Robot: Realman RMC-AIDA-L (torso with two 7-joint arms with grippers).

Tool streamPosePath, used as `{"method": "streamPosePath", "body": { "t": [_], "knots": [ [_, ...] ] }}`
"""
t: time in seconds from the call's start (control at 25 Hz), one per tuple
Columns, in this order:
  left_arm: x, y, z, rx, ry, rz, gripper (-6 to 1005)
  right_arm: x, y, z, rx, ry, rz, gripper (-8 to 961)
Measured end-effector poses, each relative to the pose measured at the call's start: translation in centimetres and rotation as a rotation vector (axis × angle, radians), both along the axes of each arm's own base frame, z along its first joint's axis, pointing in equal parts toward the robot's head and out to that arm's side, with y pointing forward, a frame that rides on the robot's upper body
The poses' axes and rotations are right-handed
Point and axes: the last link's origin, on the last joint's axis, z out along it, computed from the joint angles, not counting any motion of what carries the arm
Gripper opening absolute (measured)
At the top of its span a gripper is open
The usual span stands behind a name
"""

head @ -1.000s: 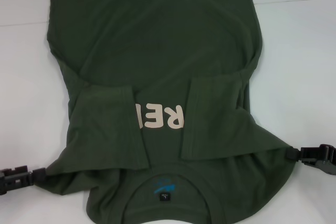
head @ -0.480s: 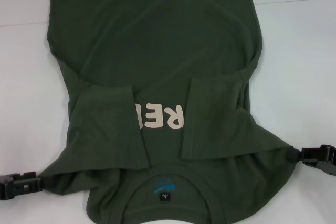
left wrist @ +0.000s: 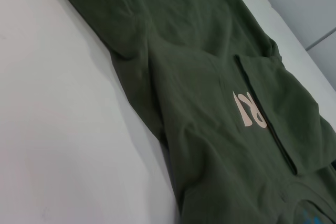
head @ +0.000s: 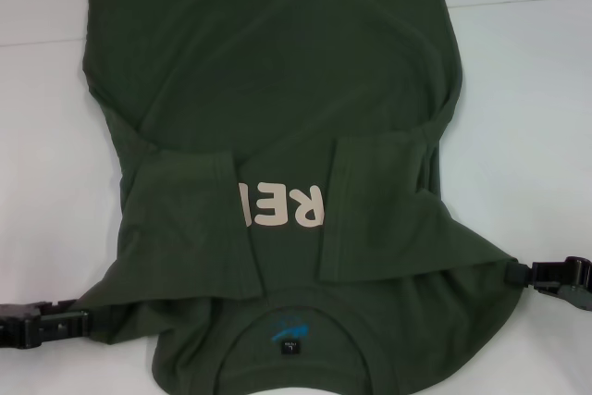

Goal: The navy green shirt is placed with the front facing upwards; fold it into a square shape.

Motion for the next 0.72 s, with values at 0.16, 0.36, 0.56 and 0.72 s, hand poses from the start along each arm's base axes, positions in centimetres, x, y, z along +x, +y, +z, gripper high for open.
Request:
{"method": "streamPosePath", "body": {
  "t": [0.16, 0.36, 0.56, 0.72],
  "knots": [
    [0.08, 0.09, -0.05, 0.0, 0.0, -0.002, 860, -0.03, 0.05, -0.01, 0.0, 0.0, 0.002, 42],
    [0.16, 0.14, -0.25, -0.005, 0.004, -0.006, 841, -0.06, 0.08, -0.04, -0.001, 0.0, 0.004, 42],
    [0.11, 0.4, -0.47, 0.006, 0.013, 0.004, 822, -0.11, 0.11, -0.08, -0.001, -0.001, 0.006, 42],
    [0.06, 0.76, -0.58, 0.016, 0.021, 0.019, 807, -0.12, 0.13, -0.08, 0.0, -0.002, 0.007, 42]
  ]
}}
